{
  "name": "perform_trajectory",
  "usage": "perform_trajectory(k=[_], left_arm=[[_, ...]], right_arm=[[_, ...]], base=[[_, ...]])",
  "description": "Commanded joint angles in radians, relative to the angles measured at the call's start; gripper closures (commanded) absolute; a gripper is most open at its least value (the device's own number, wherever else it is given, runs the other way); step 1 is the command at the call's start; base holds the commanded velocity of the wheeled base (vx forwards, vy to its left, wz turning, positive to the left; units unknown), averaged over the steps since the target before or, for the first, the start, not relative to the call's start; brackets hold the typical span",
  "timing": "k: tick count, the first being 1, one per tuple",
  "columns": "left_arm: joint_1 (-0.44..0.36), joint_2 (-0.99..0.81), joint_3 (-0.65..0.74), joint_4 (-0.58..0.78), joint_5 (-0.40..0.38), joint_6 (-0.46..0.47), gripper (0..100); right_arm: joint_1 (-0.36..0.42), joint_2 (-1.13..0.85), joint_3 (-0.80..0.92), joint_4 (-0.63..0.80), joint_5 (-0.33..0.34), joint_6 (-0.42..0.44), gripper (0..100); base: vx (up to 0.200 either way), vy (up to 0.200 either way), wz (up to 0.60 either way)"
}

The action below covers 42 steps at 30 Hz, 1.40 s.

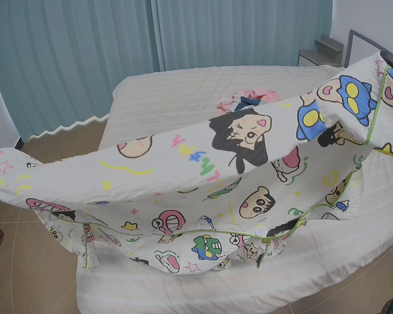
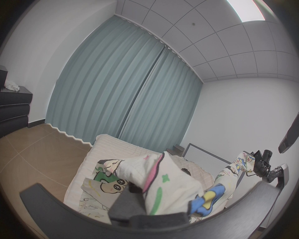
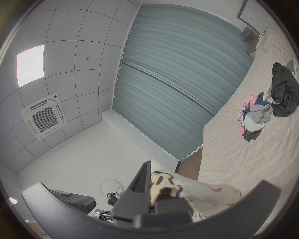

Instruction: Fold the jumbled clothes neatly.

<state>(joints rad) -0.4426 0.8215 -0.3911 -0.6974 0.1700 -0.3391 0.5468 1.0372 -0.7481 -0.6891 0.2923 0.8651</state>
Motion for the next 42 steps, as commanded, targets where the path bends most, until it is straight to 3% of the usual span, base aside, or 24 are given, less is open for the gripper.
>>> perform_trajectory(k=[1,18,29,42], left_arm=[[-0.001,0.001,0.006,-0.001,0.000,0.000,100],[-0.001,-0.008,0.014,-0.001,-0.006,0.000,100],[-0.008,-0.013,0.023,0.007,-0.007,0.000,100],[-0.019,-0.001,0.182,0.141,-0.009,-0.006,100]], right_arm=[[0.001,-0.003,0.000,0.002,-0.001,0.000,100],[0.001,-0.083,-0.014,0.002,0.008,-0.001,100],[-0.002,-0.111,-0.011,0.046,0.022,-0.001,100],[-0.027,-0.045,0.069,0.120,0.016,-0.003,100]], base=[[-0.200,0.000,0.00],[-0.200,0.000,0.00],[0.000,0.000,0.00],[0.000,0.000,0.00]])
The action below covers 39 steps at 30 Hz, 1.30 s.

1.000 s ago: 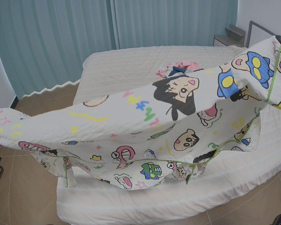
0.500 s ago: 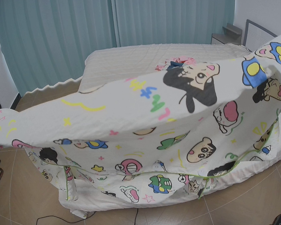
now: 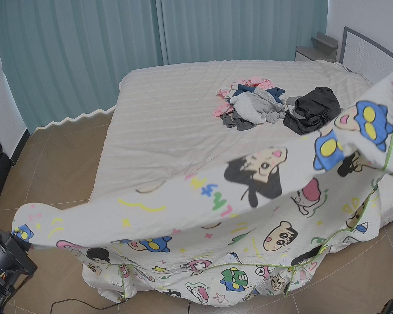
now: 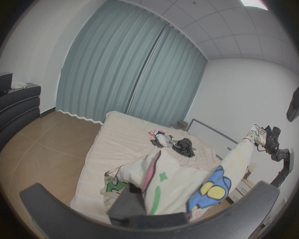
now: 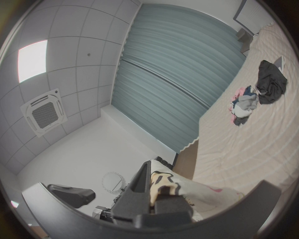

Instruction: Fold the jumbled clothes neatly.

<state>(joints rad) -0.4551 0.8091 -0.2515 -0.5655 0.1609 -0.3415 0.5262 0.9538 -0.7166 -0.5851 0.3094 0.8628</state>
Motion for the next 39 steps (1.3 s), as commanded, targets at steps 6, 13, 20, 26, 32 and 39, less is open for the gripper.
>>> perform_trajectory(k=[6,13,20,26,32,39], left_arm=[[-0.037,0.071,0.106,0.009,0.000,-0.014,100],[-0.051,0.160,0.107,-0.002,-0.024,-0.097,100],[-0.051,0.255,0.086,-0.051,-0.027,-0.099,100],[-0.042,0.393,0.026,-0.112,-0.026,-0.097,100],[-0.023,0.469,-0.018,-0.148,-0.027,-0.097,100],[0.035,0.627,-0.086,-0.264,-0.027,-0.090,100]], right_arm=[[-0.031,0.098,0.114,0.011,0.001,-0.002,100],[-0.063,0.134,0.124,0.010,0.001,-0.004,100],[-0.091,0.169,0.128,0.008,0.004,-0.002,100],[-0.103,0.244,0.124,-0.038,0.002,-0.004,100],[-0.121,0.309,0.118,-0.111,0.002,-0.005,100],[-0.166,0.404,0.114,-0.206,0.002,-0.033,100]], base=[[0.000,0.000,0.00],[0.000,0.000,0.00],[0.000,0.000,0.00],[0.167,0.067,0.00],[0.200,0.200,0.00],[0.200,0.200,0.00]])
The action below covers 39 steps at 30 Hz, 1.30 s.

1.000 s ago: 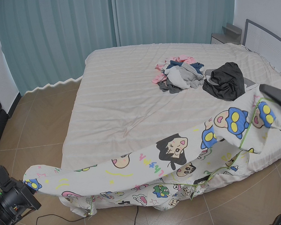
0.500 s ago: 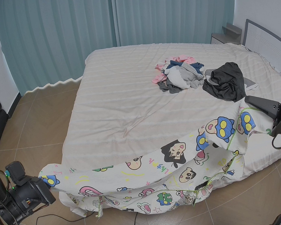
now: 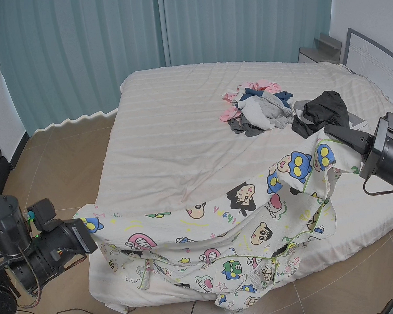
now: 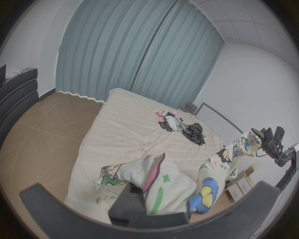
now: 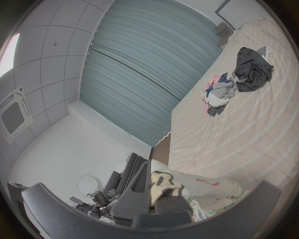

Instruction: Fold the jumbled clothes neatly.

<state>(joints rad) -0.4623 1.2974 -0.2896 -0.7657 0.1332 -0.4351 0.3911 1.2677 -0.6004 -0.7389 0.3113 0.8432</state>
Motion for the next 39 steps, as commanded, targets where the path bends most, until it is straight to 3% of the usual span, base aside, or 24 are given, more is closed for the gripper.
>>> perform_trajectory(k=[1,9,13,27,39], left_arm=[[0.047,0.155,-0.056,-0.084,-0.001,0.003,100],[0.040,0.266,-0.063,-0.185,0.000,0.006,100],[0.024,0.309,-0.060,-0.254,0.005,0.004,100],[0.028,0.365,-0.099,-0.257,0.002,-0.002,100],[0.034,0.488,-0.166,-0.268,0.011,-0.007,100]], right_arm=[[-0.035,0.104,-0.004,-0.071,0.002,-0.015,100],[-0.086,0.206,-0.042,-0.169,-0.006,-0.016,100],[-0.130,0.263,-0.085,-0.172,-0.008,-0.016,100],[-0.146,0.369,-0.130,-0.181,-0.006,-0.018,100],[-0.163,0.519,-0.133,-0.320,-0.008,-0.027,100]], base=[[0.200,0.200,0.00],[0.200,0.050,0.00],[0.000,0.000,0.00],[0.000,0.000,0.00],[0.150,0.000,0.00]])
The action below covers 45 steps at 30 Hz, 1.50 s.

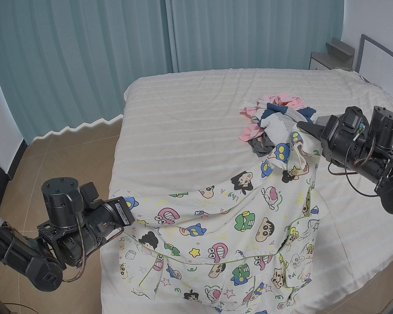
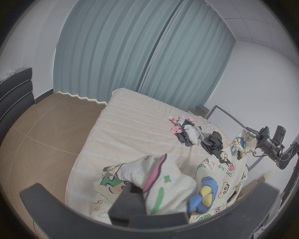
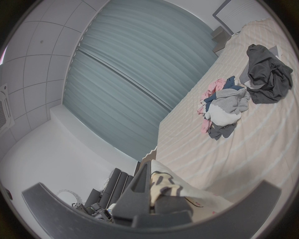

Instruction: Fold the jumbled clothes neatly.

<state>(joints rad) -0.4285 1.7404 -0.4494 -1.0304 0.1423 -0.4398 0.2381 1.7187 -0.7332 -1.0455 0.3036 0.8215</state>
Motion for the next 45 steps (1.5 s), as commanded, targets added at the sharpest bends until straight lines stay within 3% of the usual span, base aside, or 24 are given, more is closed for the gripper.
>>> perform_trajectory(k=[1,8,19,24,32,33,38,40,45], left_arm=[[0.002,0.062,-0.006,-0.005,0.002,-0.004,100],[0.031,0.131,-0.043,-0.007,0.005,-0.008,100],[0.097,0.295,-0.223,-0.007,0.019,-0.109,100],[0.114,0.393,-0.308,-0.007,0.023,-0.175,100],[0.129,0.498,-0.394,-0.007,0.060,-0.232,100],[0.131,0.504,-0.402,-0.007,0.060,-0.238,0],[0.151,0.530,-0.469,-0.013,0.086,-0.295,0],[0.168,0.538,-0.482,-0.049,0.126,-0.292,0],[0.214,0.539,-0.482,-0.168,0.140,-0.275,0]], right_arm=[[-0.010,0.096,-0.005,-0.024,0.000,-0.010,100],[-0.010,0.213,-0.068,-0.070,-0.003,-0.015,100],[-0.017,0.386,-0.137,-0.128,-0.052,-0.016,100],[-0.020,0.476,-0.198,-0.129,-0.107,-0.013,100],[-0.028,0.582,-0.245,-0.176,-0.115,-0.008,100],[-0.028,0.588,-0.250,-0.182,-0.113,-0.008,0],[-0.037,0.631,-0.307,-0.199,-0.115,-0.005,0],[-0.068,0.627,-0.315,-0.194,-0.115,-0.005,0],[-0.114,0.616,-0.325,-0.195,-0.115,-0.002,0]], base=[[0.000,0.000,0.00],[0.000,0.000,0.00],[0.000,0.000,0.00],[0.000,0.000,0.00],[0.000,0.000,0.00],[0.000,0.000,0.00],[0.000,0.000,0.00],[0.000,0.000,0.00],[0.000,0.000,0.00]])
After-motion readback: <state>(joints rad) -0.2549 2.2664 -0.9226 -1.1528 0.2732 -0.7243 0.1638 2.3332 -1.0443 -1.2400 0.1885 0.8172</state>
